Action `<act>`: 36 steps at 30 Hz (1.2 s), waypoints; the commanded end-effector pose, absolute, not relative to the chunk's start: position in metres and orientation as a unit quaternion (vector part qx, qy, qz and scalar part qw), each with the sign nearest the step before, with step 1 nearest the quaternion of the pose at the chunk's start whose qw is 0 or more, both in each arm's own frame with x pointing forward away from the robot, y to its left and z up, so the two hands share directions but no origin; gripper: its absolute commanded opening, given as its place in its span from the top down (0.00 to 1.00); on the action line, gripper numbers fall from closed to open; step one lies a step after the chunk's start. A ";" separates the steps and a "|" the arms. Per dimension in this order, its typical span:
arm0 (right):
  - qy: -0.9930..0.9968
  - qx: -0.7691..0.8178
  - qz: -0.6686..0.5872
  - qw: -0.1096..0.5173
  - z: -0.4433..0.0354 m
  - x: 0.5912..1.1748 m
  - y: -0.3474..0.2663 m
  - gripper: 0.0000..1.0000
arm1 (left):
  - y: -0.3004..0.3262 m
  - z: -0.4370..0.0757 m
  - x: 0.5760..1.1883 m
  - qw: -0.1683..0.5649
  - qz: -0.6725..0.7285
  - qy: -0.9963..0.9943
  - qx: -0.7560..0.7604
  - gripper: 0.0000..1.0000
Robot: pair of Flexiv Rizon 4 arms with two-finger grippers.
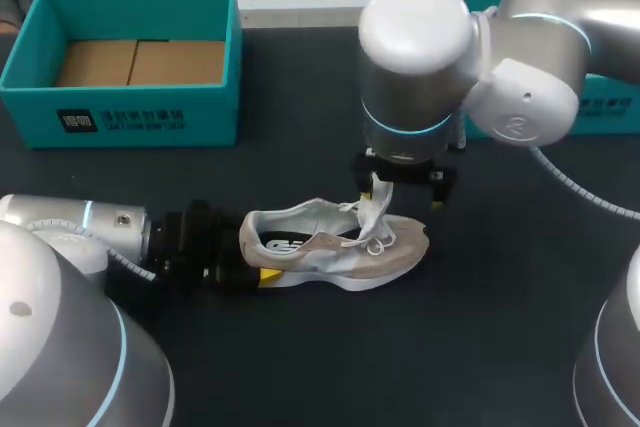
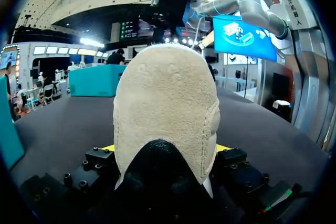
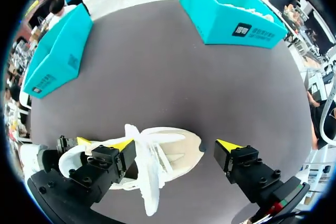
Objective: Take the shoe out of the shoebox, open the shoe tongue, remove and reinsert the insole, then place the shoe into the shoebox
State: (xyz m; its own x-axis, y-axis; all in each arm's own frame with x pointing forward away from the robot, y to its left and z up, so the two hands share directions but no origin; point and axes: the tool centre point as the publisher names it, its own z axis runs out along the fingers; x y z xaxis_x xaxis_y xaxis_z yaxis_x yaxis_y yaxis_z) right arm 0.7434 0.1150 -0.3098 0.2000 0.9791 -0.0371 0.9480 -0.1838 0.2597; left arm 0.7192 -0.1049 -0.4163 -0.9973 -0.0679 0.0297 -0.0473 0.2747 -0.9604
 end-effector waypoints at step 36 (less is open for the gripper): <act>0.965 0.241 0.013 0.105 -0.190 0.725 0.248 1.00 | -0.104 -0.420 0.717 0.009 -0.600 0.799 -0.036 1.00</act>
